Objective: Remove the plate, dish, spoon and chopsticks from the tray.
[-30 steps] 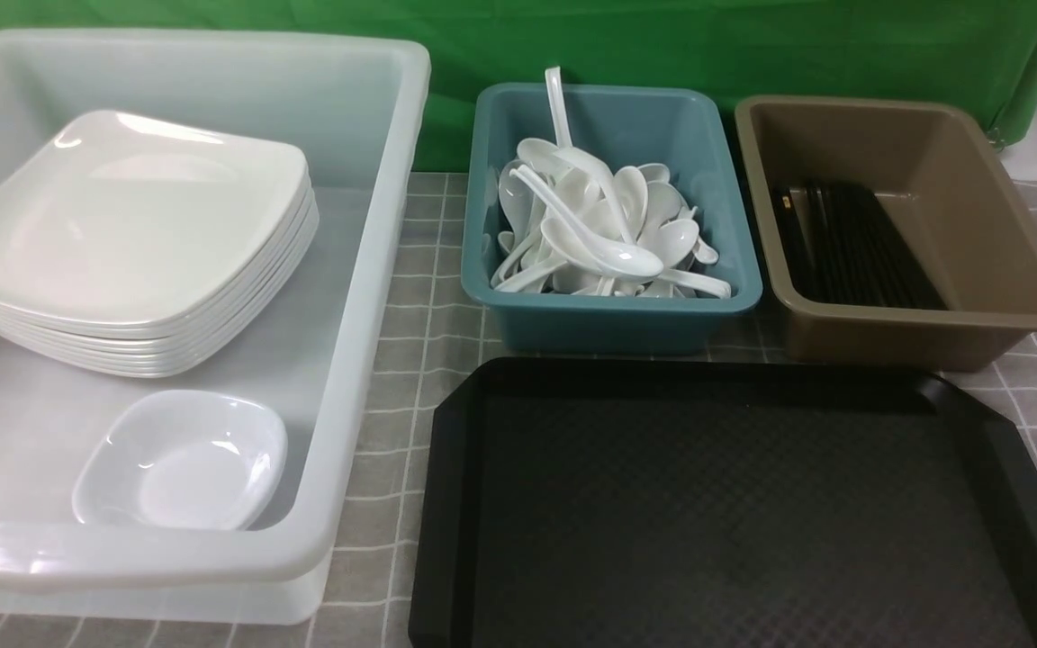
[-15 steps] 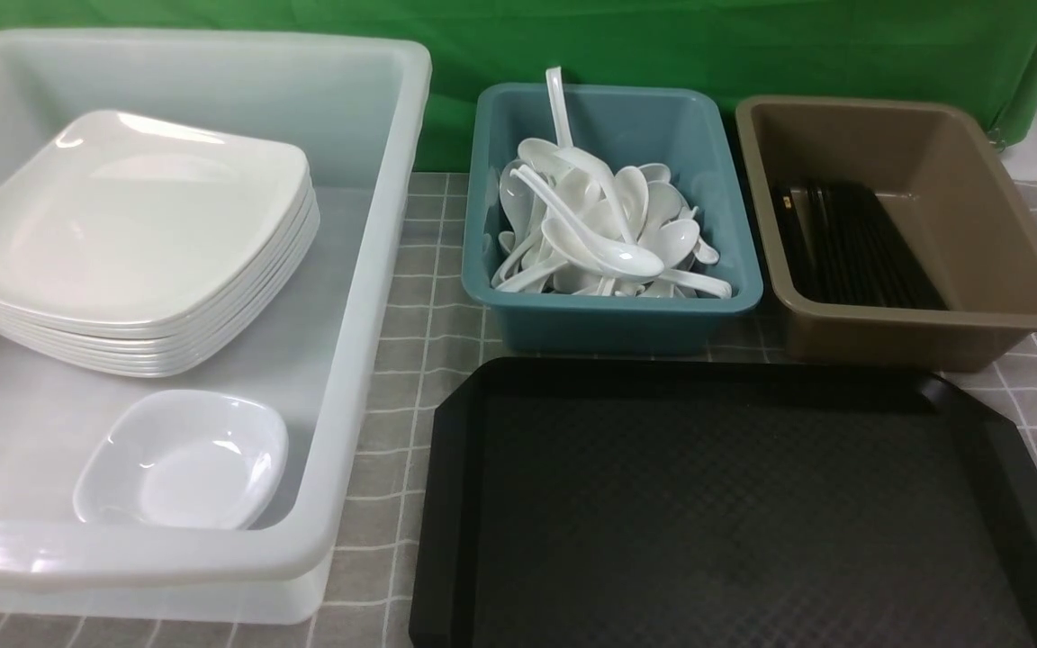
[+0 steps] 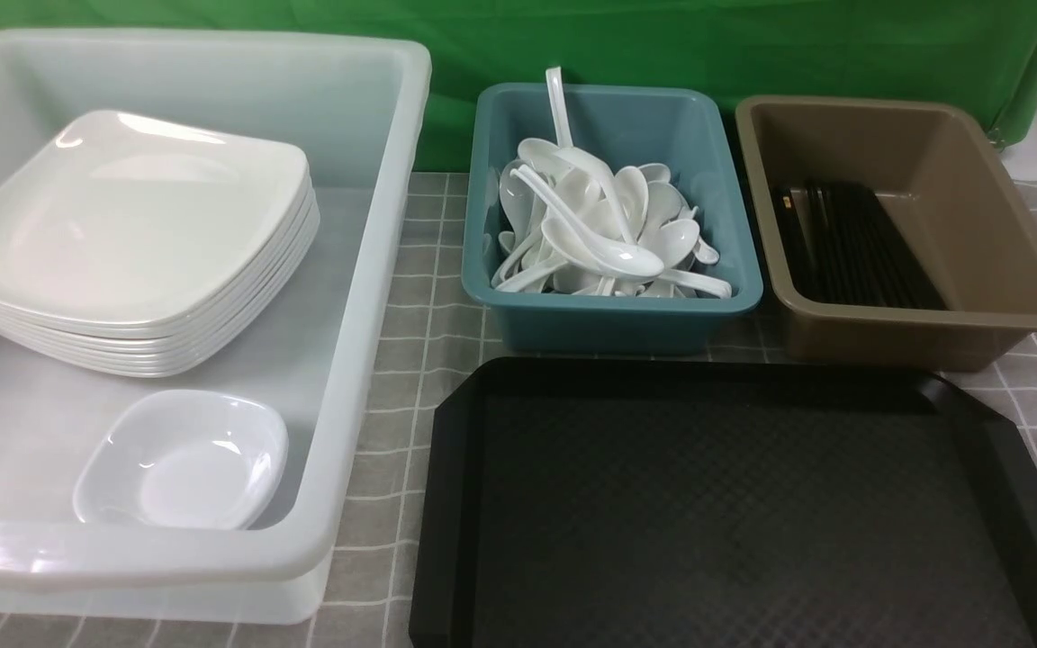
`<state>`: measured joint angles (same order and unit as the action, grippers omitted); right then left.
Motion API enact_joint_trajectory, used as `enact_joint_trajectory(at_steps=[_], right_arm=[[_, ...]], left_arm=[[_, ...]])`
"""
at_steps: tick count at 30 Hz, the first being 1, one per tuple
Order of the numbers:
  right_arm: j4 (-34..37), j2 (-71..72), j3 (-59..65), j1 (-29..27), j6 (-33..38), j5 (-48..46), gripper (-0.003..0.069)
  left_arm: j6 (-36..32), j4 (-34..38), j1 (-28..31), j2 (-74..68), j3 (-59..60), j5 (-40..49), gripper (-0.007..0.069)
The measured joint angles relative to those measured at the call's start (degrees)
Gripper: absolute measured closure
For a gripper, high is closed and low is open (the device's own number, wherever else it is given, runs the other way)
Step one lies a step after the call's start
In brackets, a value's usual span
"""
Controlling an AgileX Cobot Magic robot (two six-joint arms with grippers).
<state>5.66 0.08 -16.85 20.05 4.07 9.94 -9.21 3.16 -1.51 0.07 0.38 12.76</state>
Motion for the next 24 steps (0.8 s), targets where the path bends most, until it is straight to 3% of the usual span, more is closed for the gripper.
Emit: enact_joint_trajectory(at_steps=[4, 8, 12, 18, 24], right_arm=[[0.0, 0.0, 0.0, 0.0, 1.55, -0.68, 0.0424], [0.0, 0.0, 0.06, -1.11, 8.21, -9.94, 0.0424], [-0.05, 0.0, 3.02, -7.99, 11.03, -19.97, 0.0422], [-0.17, -0.11, 15.15, -18.67, 11.2, -20.43, 0.0422], [-0.48, -0.11, 17.25, -21.16, 11.14, -25.2, 0.0422]], left_arm=[[0.0, 0.0, 0.0, 0.0, 0.0, 0.0, 0.0604], [0.01, 0.0, 0.0, 0.0, 0.0, -0.02, 0.0604], [0.01, 0.0, 0.0, 0.0, 0.0, -0.02, 0.0604], [0.01, 0.0, 0.0, 0.0, 0.0, -0.02, 0.0604], [0.01, -0.54, 0.0, 0.0, 0.0, -0.02, 0.0604]])
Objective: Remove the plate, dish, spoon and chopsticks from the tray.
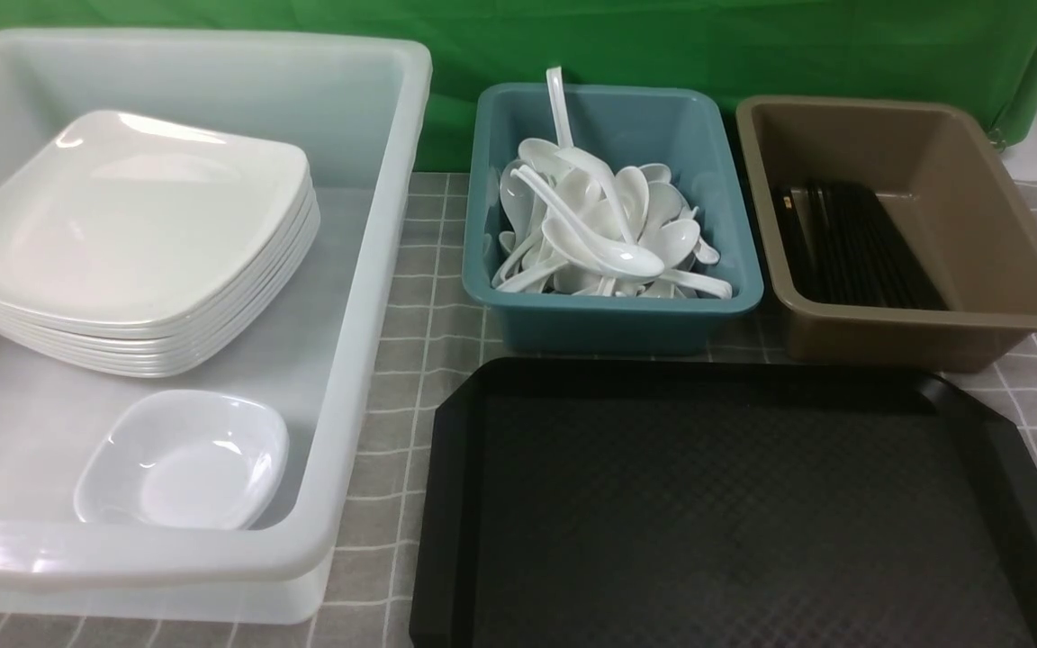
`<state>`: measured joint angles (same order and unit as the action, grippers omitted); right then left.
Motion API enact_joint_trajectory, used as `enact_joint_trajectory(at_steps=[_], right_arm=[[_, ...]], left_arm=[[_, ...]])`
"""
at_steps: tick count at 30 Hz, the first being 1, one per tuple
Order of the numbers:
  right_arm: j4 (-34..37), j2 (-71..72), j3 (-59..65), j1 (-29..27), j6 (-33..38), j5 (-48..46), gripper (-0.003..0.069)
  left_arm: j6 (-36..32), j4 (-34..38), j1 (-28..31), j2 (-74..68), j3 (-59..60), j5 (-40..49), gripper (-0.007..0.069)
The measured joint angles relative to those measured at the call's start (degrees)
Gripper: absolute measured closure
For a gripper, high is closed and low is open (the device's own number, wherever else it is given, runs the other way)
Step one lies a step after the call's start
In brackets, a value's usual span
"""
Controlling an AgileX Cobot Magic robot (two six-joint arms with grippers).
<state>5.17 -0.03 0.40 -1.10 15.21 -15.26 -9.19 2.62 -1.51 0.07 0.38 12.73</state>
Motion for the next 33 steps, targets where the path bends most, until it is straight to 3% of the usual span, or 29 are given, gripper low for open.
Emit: enact_joint_trajectory(at_steps=[12, 33], right_arm=[[-0.14, 0.0, 0.0, 0.0, -5.14, -0.19, 0.0422], [-0.14, 0.0, 0.0, 0.0, -5.26, -0.14, 0.0421]], left_arm=[[0.0, -0.92, 0.0, 0.0, 0.0, 0.0, 0.0604], [0.0, -0.92, 0.0, 0.0, 0.0, 0.0, 0.0604]])
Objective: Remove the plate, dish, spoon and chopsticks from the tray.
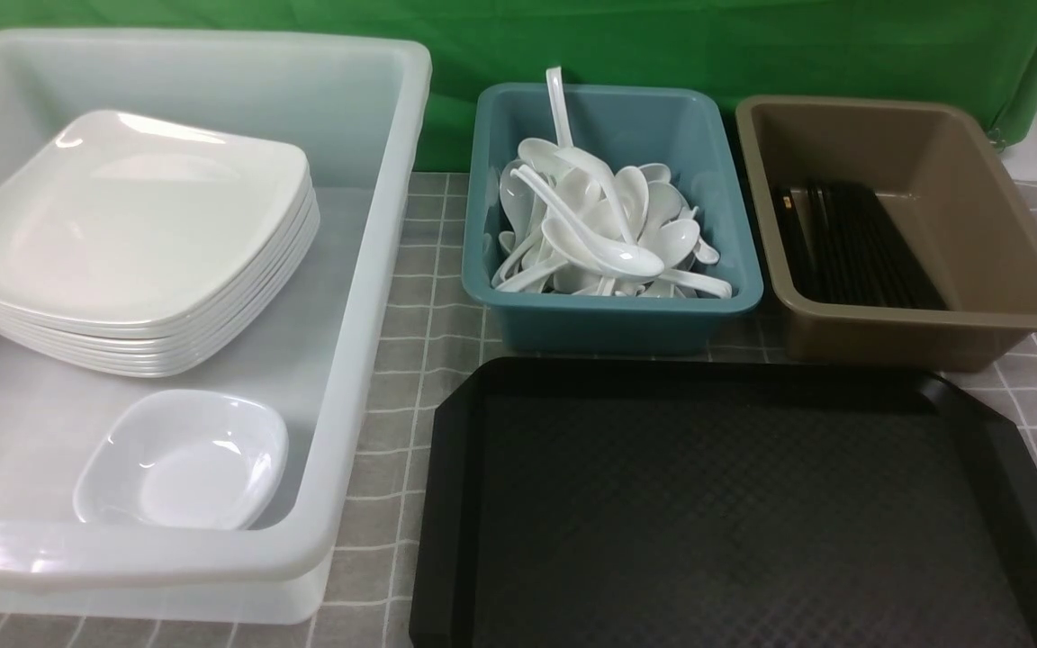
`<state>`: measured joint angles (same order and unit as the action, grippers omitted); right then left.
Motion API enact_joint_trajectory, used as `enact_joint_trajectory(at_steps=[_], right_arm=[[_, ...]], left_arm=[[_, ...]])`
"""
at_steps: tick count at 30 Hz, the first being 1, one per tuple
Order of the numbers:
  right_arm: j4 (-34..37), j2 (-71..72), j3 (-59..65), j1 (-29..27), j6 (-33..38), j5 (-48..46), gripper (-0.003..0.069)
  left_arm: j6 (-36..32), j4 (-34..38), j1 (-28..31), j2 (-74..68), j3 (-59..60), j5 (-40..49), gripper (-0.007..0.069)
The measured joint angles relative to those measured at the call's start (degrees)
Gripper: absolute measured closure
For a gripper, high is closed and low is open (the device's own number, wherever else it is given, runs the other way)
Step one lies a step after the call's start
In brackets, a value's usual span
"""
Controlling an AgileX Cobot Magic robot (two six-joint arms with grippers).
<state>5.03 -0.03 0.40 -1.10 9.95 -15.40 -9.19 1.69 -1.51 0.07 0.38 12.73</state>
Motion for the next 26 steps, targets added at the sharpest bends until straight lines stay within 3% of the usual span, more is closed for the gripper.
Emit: enact_joint_trajectory(at_steps=[26], right_arm=[[0.0, 0.0, 0.0, 0.0, -0.05, 0.0, 0.0421]], left_arm=[[0.0, 0.0, 0.0, 0.0, 0.0, 0.0, 0.0604]])
